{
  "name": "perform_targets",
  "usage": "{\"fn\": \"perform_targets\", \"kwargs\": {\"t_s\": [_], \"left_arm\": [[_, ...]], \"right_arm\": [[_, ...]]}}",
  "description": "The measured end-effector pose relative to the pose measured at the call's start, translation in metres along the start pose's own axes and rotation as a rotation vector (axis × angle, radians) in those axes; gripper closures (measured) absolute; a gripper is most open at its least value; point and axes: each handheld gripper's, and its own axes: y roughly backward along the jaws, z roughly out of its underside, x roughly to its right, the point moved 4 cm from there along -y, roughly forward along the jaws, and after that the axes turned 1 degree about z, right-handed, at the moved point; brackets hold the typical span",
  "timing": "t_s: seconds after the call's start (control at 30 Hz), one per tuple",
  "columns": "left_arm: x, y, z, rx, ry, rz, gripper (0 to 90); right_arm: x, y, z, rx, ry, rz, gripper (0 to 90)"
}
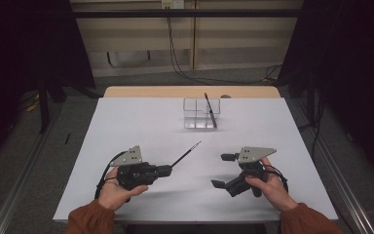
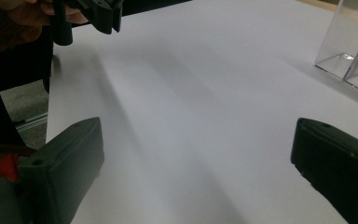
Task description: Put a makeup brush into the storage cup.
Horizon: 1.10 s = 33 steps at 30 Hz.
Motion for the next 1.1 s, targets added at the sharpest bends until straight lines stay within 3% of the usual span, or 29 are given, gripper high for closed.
{"fn": "perform_targets", "kwargs": {"t_s": [0.47, 0.63, 0.7, 0.8, 0.97, 1.1], "left_arm": [[0.004, -0.004, -0.003, 0.052, -0.025, 0.002, 85.5], [0.006, -0.006, -0.003, 0.050, -0.030, 0.014, 85.5], [0.007, -0.007, -0.004, 0.050, -0.030, 0.021, 85.5], [0.007, -0.009, -0.004, 0.054, -0.027, 0.023, 85.5], [0.008, -0.010, -0.004, 0.051, -0.030, 0.031, 85.5], [0.009, -0.011, -0.004, 0.043, -0.034, 0.034, 85.5]], "right_arm": [[-0.006, -0.003, -0.007, 0.106, 0.009, -0.032, 2.4], [-0.009, -0.001, -0.013, 0.166, -0.035, -0.061, 3.4], [-0.010, -0.002, -0.016, 0.169, -0.050, -0.053, 5.0], [-0.011, -0.003, -0.019, 0.188, -0.043, -0.081, 5.1], [-0.016, -0.007, -0.028, 0.203, -0.007, -0.070, 5.8], [-0.017, -0.013, -0.035, 0.206, -0.019, -0.080, 6.0]]}}
